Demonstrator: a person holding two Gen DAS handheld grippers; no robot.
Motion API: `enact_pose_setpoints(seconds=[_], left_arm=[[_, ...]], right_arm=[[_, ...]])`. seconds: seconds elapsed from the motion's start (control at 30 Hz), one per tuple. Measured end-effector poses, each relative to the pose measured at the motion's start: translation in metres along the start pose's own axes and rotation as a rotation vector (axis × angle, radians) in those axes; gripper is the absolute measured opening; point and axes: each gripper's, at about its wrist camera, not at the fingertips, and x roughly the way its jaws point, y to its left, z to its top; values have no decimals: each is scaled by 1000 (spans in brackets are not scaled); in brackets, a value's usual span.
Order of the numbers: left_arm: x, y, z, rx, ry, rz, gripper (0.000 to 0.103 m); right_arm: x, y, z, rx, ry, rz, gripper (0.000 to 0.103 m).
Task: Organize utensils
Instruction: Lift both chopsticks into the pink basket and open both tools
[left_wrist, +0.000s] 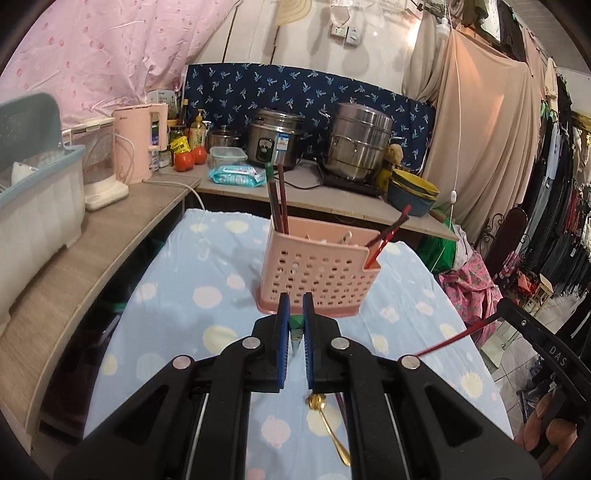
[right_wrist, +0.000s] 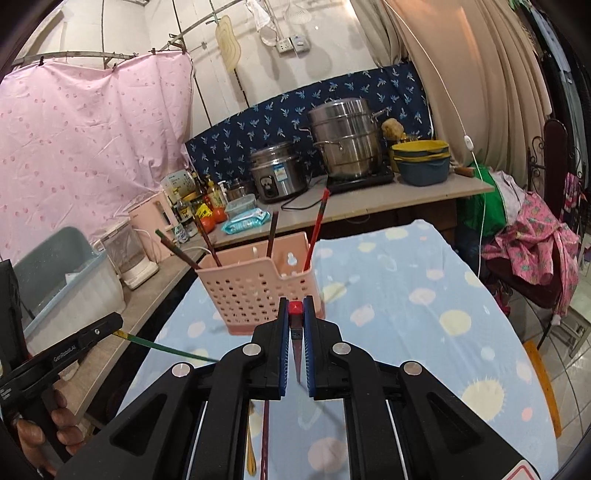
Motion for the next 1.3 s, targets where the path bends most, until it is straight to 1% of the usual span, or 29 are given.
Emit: enact_pose_setpoints(seconds=[0.2, 0.4, 0.5, 0.67, 0.77, 0.87, 0.97, 1.17, 1.3], left_arm=[[8, -8, 34, 25, -44, -11, 7], [8, -19, 82, 46, -126, -37, 7], [5, -26, 115, 50, -197, -45, 7], [11, -35, 156, 53, -284, -44, 7], [19, -41, 170, 62, -334, -38, 7], [34, -48, 177, 73, -353, -39, 7], [53, -49, 179, 77, -343, -32, 7], [89, -42, 163, 72, -269, -24, 7], [106, -35, 151, 66, -220, -15, 7]], right_arm=[[12, 0, 35, -7, -43, 5, 7], [23, 3, 80, -10, -107, 18, 7], [31, 6, 103, -21, -146, 16, 7], [52, 12, 142, -37, -208, 6, 7], [64, 14, 158, -32, -239, 7, 7], [81, 15, 170, -23, -268, 19, 7], [97, 17, 173, -22, -269, 18, 7], [140, 17, 156, -29, -182, 19, 7], [156, 14, 140, -28, -130, 13, 7]])
